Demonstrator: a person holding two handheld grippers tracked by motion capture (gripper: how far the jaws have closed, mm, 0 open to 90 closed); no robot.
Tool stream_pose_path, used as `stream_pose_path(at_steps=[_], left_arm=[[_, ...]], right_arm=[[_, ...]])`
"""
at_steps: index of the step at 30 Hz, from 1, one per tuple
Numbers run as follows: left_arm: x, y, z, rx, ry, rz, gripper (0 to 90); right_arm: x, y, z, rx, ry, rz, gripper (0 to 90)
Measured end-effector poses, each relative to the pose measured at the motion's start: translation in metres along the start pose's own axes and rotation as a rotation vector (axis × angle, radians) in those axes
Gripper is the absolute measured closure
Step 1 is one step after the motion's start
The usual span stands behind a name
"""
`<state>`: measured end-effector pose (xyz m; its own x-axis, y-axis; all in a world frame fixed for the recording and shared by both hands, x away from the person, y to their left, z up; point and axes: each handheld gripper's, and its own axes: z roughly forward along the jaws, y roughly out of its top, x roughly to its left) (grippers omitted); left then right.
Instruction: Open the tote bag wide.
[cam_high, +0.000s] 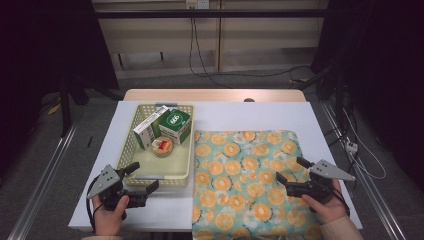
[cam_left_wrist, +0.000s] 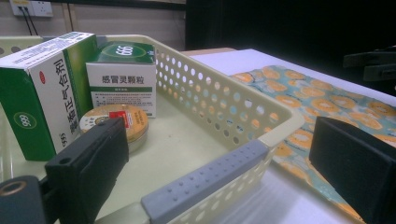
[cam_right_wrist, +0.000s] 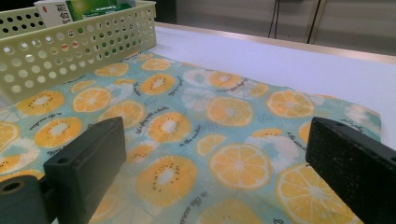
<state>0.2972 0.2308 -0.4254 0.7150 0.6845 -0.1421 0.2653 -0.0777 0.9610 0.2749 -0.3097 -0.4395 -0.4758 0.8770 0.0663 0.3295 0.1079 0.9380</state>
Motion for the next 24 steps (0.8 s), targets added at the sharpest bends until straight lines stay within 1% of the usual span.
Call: stream_pose_path(at_steps=[4,6,11,15,17,19,21,22,24], left_arm=[[0.0,0.0,-0.001,0.006,0.005,0.01,4.8],[-0.002,0.0,-0.002,0.006,0.004,0.01,4.8],[-0.002,-0.001,-0.003,0.012,0.007,0.014,4.8],[-0.003,-0.001,-0.005,0.009,0.011,0.012,4.8],[-0.004,-0.001,-0.006,0.01,0.015,0.013,4.8],[-0.004,-0.001,-0.007,0.01,0.021,0.012,4.8],[-0.004,0.0,-0.007,-0.002,0.022,0.0,4.8],[-0.003,0.0,-0.007,-0.002,0.023,0.0,4.8],[-0.003,0.001,-0.005,-0.002,0.014,-0.002,4.8]], right_arm=[[-0.001,0.001,0.001,0.005,-0.003,-0.001,5.2],[0.0,0.003,0.002,0.005,0.007,-0.001,5.2],[0.001,0.005,0.007,0.013,0.012,0.006,5.2],[0.004,0.009,0.01,0.02,0.01,-0.029,5.2],[0.004,0.01,0.011,0.021,0.007,-0.024,5.2],[0.001,0.013,0.016,0.032,0.008,-0.028,5.6],[0.001,0.014,0.018,0.038,0.006,-0.033,5.8],[0.0,0.017,0.022,0.043,0.011,-0.06,6.0],[-0.001,0.018,0.025,0.042,0.017,-0.066,6.8]])
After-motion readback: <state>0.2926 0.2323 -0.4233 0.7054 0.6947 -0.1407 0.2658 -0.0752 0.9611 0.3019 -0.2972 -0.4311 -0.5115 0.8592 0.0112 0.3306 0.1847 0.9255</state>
